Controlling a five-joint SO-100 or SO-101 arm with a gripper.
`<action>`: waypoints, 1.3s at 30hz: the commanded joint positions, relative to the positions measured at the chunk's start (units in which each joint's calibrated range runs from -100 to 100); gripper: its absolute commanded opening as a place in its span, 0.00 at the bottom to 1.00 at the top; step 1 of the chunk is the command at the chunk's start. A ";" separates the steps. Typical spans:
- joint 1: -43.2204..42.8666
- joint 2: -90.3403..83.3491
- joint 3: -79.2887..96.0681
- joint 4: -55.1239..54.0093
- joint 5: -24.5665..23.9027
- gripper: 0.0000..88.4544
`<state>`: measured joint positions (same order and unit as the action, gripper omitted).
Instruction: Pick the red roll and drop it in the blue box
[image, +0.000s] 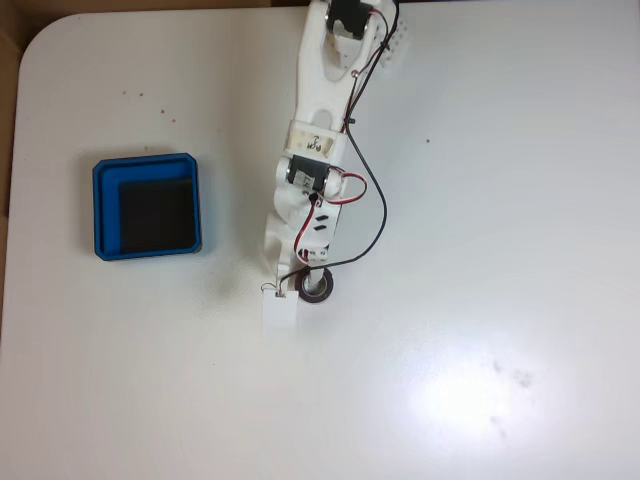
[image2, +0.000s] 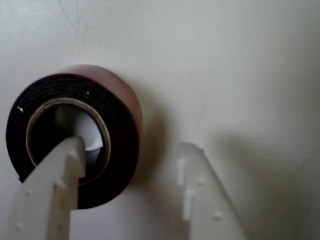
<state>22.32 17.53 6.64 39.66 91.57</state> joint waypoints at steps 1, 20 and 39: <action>0.40 0.20 -3.58 0.44 0.20 0.19; 0.30 3.29 -3.58 0.36 0.28 0.19; 1.48 2.96 -4.03 0.36 0.20 0.01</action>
<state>23.21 21.51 6.64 39.74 91.49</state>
